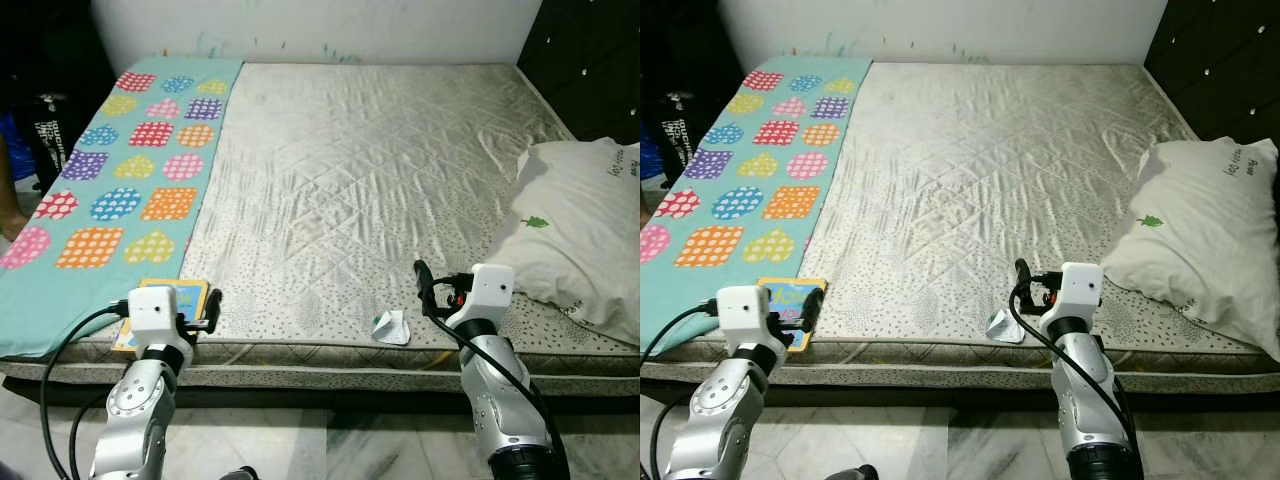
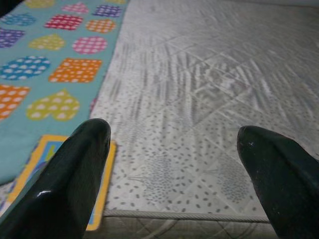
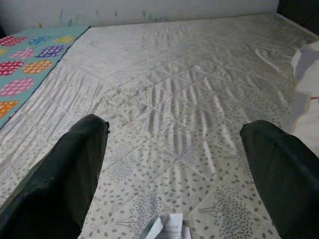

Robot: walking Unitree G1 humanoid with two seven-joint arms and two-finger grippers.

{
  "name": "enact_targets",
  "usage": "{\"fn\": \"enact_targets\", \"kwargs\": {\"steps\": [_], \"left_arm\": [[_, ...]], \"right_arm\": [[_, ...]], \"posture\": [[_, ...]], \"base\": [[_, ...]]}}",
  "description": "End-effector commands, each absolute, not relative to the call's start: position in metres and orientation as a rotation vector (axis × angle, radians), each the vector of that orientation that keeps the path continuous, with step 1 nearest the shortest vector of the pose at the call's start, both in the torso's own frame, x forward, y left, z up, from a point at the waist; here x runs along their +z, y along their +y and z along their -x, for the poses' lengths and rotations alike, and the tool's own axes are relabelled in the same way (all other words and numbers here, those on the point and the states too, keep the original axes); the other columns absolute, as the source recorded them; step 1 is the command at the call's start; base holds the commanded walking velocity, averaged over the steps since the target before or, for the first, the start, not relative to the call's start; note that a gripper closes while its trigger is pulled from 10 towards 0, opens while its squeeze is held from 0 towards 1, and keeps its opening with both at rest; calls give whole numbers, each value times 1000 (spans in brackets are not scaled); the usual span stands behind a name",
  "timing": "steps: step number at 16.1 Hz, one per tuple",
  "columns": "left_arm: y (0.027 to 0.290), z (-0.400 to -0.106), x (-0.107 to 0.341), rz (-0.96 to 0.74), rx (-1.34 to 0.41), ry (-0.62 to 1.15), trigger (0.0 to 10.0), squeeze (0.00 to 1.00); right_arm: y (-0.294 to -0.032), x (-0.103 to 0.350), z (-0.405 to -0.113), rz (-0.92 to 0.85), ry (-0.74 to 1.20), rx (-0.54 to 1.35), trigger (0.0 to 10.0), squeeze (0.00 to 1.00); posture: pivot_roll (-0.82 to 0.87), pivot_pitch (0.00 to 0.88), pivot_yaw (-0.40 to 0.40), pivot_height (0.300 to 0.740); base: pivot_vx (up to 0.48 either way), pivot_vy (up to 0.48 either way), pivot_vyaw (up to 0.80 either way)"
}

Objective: Clean up the room

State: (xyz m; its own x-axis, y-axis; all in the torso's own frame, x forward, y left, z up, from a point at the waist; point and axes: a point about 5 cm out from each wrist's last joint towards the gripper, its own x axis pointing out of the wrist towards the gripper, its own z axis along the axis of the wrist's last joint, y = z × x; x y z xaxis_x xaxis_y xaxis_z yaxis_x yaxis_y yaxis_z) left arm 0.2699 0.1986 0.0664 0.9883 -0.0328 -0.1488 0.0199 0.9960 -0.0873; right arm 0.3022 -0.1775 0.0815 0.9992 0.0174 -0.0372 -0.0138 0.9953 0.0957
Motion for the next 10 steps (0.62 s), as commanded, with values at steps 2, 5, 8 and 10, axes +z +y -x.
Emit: {"fn": "enact_targets", "kwargs": {"steps": [2, 5, 8, 10], "left_arm": [[199, -272, 69, 87, -35, 153, 10000, 0], [199, -273, 68, 96, -35, 158, 10000, 0], [199, -274, 67, 98, -35, 166, 10000, 0], [198, -275, 66, 92, -43, 174, 10000, 0]], "right_arm": [[-176, 80, -302, -106, 55, 28, 10000, 0], [-171, 81, -303, -73, 55, 58, 10000, 0], [-172, 80, -304, -98, 55, 48, 10000, 0], [-172, 80, -304, -108, 50, 34, 10000, 0]], "posture": [[36, 136, -28, 740], [36, 136, -27, 740], [38, 131, -17, 740], [36, 129, 2, 740]], "base": [[0, 0, 0], [0, 0, 152], [0, 0, 0], [0, 0, 0]]}}
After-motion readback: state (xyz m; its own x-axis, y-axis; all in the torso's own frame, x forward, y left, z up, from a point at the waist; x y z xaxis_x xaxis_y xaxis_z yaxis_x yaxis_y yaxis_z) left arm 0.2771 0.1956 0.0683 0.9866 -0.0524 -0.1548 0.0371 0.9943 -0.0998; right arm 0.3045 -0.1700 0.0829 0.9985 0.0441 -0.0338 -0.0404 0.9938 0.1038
